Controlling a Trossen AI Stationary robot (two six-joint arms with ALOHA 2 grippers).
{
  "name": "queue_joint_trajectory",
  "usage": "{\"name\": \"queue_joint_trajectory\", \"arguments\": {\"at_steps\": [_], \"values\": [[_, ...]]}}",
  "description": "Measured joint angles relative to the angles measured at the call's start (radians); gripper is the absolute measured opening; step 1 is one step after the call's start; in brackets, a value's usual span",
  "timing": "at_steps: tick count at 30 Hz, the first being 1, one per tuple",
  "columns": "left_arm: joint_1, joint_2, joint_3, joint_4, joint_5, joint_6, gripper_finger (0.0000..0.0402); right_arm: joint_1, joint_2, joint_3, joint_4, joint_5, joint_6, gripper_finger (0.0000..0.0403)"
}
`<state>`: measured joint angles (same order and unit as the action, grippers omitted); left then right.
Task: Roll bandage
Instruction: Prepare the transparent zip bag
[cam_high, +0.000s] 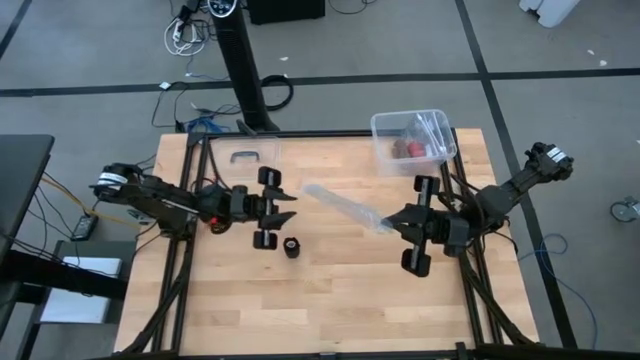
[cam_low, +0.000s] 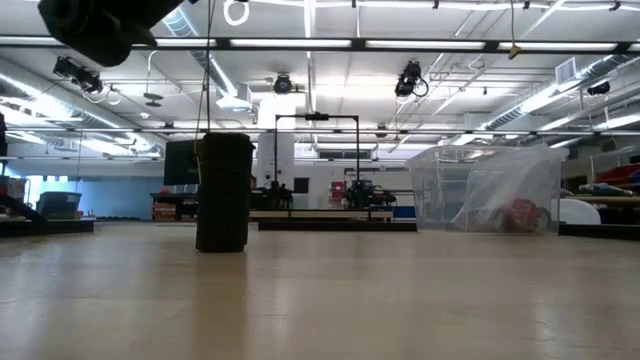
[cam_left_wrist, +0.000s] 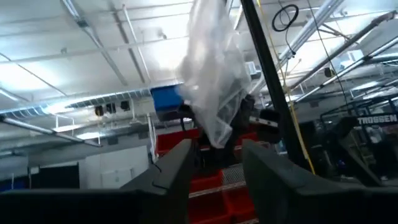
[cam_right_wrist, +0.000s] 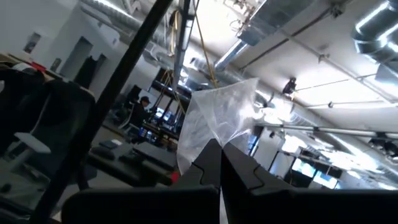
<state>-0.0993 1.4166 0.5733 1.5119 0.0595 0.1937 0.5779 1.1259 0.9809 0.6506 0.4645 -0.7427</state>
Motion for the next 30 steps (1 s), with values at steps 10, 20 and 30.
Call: {"name": "queue_joint_trajectory", "arguments": {"at_steps": [10,20,30], "values": [[0.028,0.133,0.228,-0.01,0.13,-0.056,0.0149,0.009,0.0,0.0,0.012,-0.014,-0.022,0.0],[0.028,0.161,0.285,-0.011,0.162,-0.066,0.0134,0.01,0.0,0.0,0.004,-0.014,-0.027,0.0],[0.028,0.162,0.284,-0.008,0.164,-0.038,0.0018,0.01,0.0,0.0,-0.02,0.006,-0.025,0.0]]}}
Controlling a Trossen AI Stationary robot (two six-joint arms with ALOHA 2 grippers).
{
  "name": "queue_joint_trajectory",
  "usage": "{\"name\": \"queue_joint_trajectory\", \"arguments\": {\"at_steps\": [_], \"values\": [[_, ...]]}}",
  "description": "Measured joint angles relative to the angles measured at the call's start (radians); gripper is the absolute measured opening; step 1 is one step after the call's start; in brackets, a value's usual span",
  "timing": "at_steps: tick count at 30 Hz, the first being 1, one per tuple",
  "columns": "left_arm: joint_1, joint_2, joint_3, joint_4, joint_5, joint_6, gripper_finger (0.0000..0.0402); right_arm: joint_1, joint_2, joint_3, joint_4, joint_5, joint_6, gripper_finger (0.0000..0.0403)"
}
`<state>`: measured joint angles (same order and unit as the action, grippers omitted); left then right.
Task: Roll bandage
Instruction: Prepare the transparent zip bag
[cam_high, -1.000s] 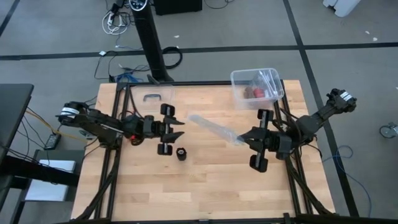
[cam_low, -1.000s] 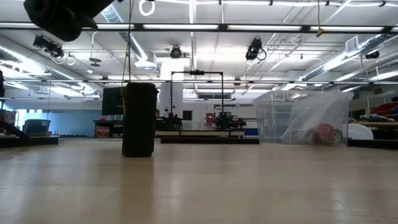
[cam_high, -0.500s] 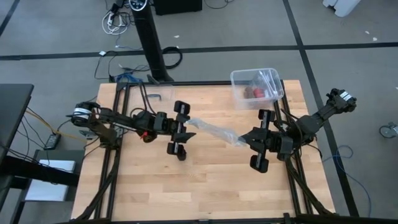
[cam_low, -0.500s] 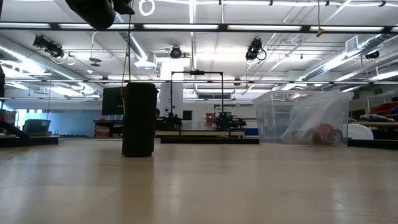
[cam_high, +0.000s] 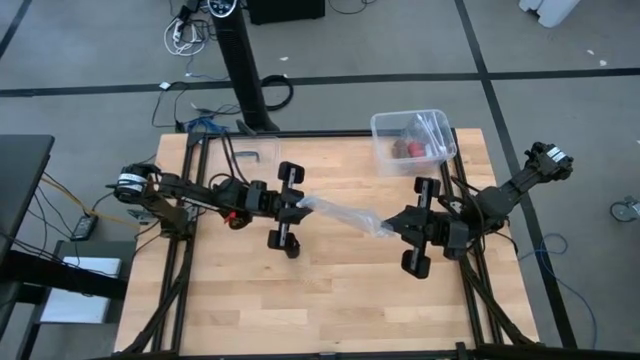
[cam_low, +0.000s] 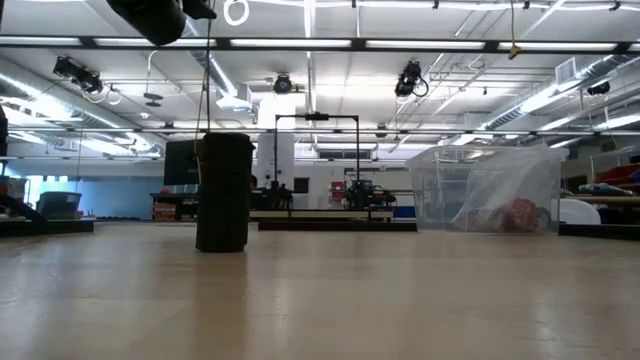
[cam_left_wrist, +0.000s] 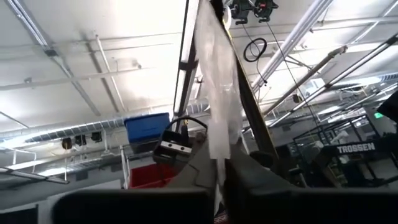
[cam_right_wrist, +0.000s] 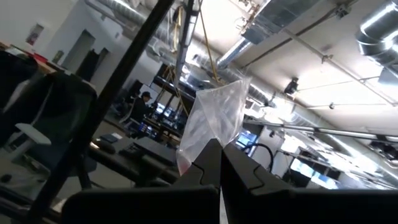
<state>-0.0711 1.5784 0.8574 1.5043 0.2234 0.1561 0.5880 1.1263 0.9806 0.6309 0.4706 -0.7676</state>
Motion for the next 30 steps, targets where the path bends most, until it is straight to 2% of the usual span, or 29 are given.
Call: {"name": "queue_joint_trajectory", "arguments": {"at_steps": [3,5,7,9,13,16,18,20,25,30], "values": [[0.0,-0.001,-0.01,0.003,0.027,0.019,0.0008,0.0,0.0,0.0,-0.015,0.042,-0.002,0.0],[0.0,-0.01,-0.029,0.002,0.029,0.025,0.0006,0.0,0.0,0.0,-0.046,0.112,0.008,0.0],[0.001,-0.02,-0.051,-0.008,0.022,0.027,0.0005,0.001,0.0,0.0,-0.109,0.224,0.05,0.0003],[0.01,-0.025,-0.075,-0.034,0.008,0.027,0.0004,0.002,0.0,0.0,-0.203,0.378,0.12,0.0012],[0.029,-0.024,-0.117,-0.115,-0.003,0.028,0.0003,0.007,0.0,0.0,-0.476,0.675,0.267,0.0039],[0.04,-0.024,-0.136,-0.206,-0.012,0.028,0.0002,0.023,-0.001,-0.001,-0.659,0.783,0.411,0.0063],[0.04,-0.024,-0.14,-0.28,-0.018,0.033,0.0002,0.039,-0.003,-0.001,-0.757,0.778,0.518,0.0078],[0.04,-0.024,-0.14,-0.345,-0.041,0.053,0.0002,0.05,-0.011,-0.001,-0.835,0.715,0.631,0.0087],[0.04,-0.023,-0.14,-0.395,-0.062,0.055,0.0001,0.04,-0.025,-0.001,-1.014,0.417,0.878,0.0093],[0.04,-0.08,-0.14,-0.422,-0.06,0.055,0.0001,0.038,-0.016,-0.001,-1.172,0.389,0.99,0.0107]]}}
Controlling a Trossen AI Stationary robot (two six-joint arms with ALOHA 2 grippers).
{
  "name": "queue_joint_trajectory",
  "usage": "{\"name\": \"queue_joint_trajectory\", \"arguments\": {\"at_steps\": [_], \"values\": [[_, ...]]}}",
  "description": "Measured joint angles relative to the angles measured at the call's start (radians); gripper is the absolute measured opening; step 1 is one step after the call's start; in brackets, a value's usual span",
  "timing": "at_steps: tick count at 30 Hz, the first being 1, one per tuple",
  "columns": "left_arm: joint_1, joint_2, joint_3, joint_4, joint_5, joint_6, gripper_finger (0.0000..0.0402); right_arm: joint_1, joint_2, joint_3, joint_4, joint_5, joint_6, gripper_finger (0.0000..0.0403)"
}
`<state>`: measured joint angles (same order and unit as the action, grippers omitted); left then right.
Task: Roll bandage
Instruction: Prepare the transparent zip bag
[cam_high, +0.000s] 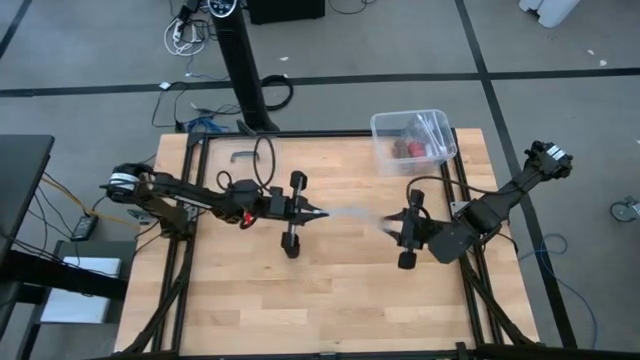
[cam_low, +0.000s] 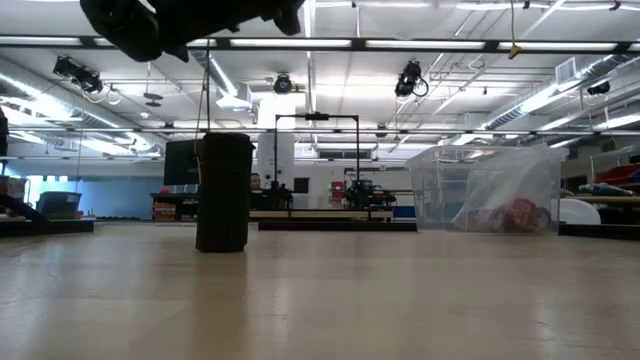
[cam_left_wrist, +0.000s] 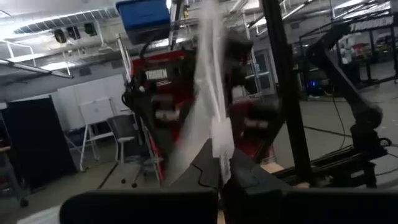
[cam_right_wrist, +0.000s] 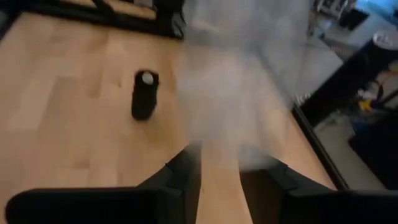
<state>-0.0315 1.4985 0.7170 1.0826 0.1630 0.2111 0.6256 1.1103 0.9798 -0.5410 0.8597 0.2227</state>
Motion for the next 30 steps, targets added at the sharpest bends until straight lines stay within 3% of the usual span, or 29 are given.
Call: {"name": "queue_joint_trajectory", "arguments": {"at_steps": [8,14,24,30], "values": [[0.0,-0.181,0.0,-0.337,-0.024,0.044,0.0001,-0.028,0.0,0.0,-0.188,-0.023,0.197,0.0181],[-0.002,-0.25,0.0,-0.658,-0.164,0.071,0.0001,-0.039,0.0,0.0,-0.152,-0.069,0.224,0.0205],[-0.012,-0.242,0.001,-0.693,-0.197,0.078,0.0001,-0.054,0.0,0.0,0.29,-0.019,-0.111,0.0171],[-0.029,-0.241,0.017,-0.697,-0.206,0.099,0.0001,-0.105,0.0,0.0,0.347,-0.128,-0.148,0.0169]]}}
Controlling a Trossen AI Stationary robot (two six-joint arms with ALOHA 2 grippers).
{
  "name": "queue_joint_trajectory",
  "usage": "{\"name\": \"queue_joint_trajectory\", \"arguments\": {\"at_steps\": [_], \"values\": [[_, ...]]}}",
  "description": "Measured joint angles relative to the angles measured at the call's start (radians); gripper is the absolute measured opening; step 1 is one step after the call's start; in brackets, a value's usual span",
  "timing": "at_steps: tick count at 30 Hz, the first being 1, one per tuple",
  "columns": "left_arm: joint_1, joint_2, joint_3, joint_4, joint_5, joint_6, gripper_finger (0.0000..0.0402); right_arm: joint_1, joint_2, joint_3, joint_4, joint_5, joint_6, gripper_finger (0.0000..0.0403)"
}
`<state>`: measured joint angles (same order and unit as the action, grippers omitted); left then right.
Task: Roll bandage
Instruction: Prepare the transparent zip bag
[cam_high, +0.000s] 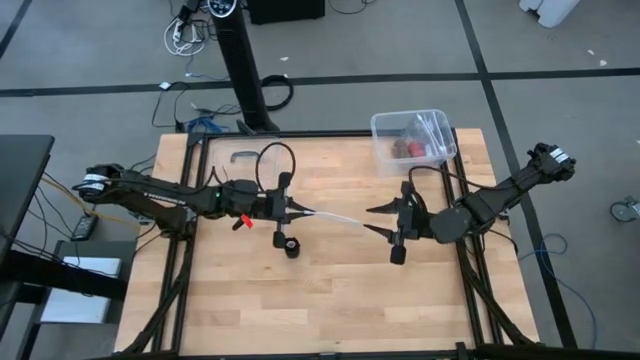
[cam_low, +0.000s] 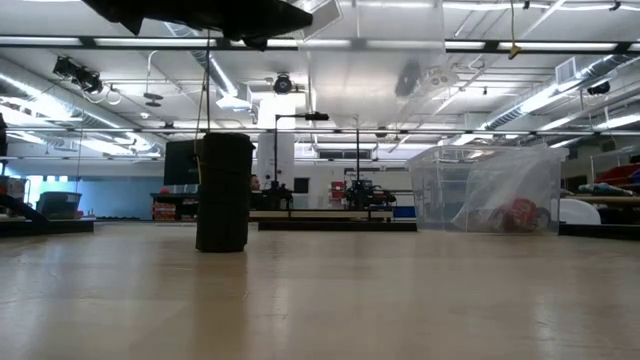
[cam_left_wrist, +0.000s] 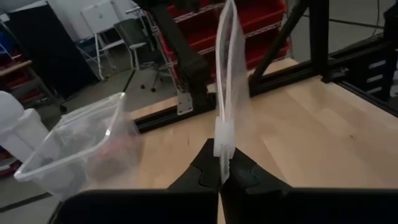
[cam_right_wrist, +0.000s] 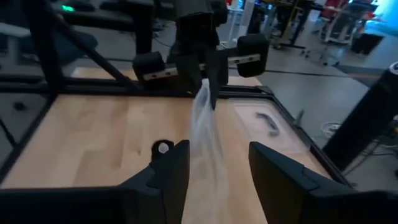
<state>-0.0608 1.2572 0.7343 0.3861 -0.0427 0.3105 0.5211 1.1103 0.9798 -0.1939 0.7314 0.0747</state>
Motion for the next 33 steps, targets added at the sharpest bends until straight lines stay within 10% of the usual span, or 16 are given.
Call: {"name": "queue_joint_trajectory", "arguments": {"at_steps": [11,33], "values": [[0.0,0.0,0.024,0.018,-0.014,0.0,0.0001,-0.067,0.0,0.0,0.037,-0.087,-0.072,0.0013],[-0.013,0.013,0.025,0.075,-0.018,-0.06,0.0001,-0.224,0.115,0.0,0.171,-0.248,-0.147,0.0001]]}}
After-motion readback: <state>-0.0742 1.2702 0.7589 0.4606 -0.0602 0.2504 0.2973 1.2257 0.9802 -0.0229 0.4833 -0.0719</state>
